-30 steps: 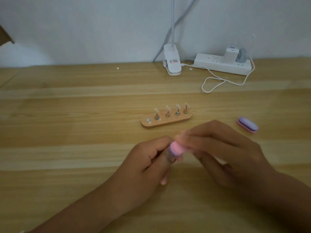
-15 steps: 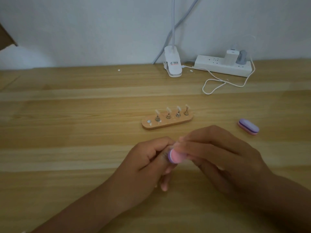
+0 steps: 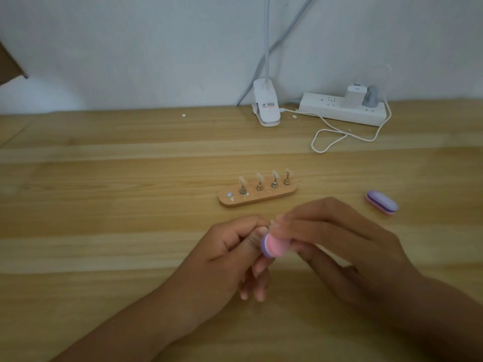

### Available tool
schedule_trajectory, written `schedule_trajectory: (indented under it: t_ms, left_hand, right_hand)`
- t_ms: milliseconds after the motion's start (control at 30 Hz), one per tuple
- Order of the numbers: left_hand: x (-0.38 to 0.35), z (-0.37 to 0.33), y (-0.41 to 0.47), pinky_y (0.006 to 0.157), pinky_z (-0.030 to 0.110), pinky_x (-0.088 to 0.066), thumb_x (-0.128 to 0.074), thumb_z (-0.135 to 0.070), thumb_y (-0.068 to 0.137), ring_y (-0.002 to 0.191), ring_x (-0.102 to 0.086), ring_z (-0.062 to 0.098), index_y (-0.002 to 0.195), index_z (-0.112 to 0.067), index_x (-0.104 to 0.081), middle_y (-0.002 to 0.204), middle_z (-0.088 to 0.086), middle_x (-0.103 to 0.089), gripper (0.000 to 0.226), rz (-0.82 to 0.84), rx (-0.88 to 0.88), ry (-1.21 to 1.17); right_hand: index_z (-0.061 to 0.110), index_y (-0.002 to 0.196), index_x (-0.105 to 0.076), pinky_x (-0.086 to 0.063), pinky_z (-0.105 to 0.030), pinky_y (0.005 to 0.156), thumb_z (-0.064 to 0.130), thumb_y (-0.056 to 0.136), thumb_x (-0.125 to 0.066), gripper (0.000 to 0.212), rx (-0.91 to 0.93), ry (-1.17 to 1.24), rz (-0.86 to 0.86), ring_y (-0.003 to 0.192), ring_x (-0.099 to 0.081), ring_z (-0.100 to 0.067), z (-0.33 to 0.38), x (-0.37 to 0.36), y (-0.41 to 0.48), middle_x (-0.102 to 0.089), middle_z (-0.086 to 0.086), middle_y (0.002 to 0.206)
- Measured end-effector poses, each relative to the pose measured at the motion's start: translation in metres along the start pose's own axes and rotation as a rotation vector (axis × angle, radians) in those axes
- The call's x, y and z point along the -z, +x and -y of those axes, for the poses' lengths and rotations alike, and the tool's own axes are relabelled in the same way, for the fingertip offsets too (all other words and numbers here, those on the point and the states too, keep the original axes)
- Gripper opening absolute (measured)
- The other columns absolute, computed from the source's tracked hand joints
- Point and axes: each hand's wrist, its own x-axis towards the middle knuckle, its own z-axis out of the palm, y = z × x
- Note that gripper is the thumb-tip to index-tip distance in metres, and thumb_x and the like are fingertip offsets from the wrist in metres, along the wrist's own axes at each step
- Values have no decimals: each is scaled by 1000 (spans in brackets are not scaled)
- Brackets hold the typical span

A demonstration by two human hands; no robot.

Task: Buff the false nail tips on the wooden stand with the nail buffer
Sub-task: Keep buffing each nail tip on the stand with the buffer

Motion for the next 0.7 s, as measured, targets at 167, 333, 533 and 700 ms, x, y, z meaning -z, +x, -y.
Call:
schedule_trajectory:
  t_ms: [167, 333, 533, 700]
  left_hand:
    - [4, 5, 1, 43, 27, -43, -48, -22, 96, 59, -61, 16, 83, -18, -67, 73, -3, -60, 23, -44, -80, 72]
    - [9, 11, 1, 47, 28, -48, -63, -24, 91, 70, -66, 10, 95, -18, -75, 90, -1, -72, 14, -138, -125, 109]
    - [9, 13, 2, 48, 23, -48, -65, -37, 83, 74, -64, 9, 93, -30, -78, 90, 0, -70, 17, -177, -185, 234]
    - [8, 11, 1, 49, 24, -51, -67, -37, 85, 80, -65, 10, 93, -32, -77, 92, -6, -71, 14, -185, -198, 324]
  right_hand:
    - [16, 110, -67, -38, -6, 89, 2, 92, -64, 23, -212, -14, -94, 103, -62, -3, -17, 9, 1, -66, 7, 108]
    - [13, 111, -68, -41, -9, 88, 3, 92, -66, 22, -257, 61, -68, 102, -65, -10, -14, 4, 0, -66, 6, 106]
    - [8, 117, -66, -45, -16, 92, 15, 96, -56, 24, -277, 158, -18, 106, -64, -15, -6, -1, 0, -66, 3, 110]
    - [29, 89, -62, -41, -10, 72, 2, 89, -39, 35, -573, 428, -17, 72, -56, -13, 0, 4, 3, -59, 4, 78]
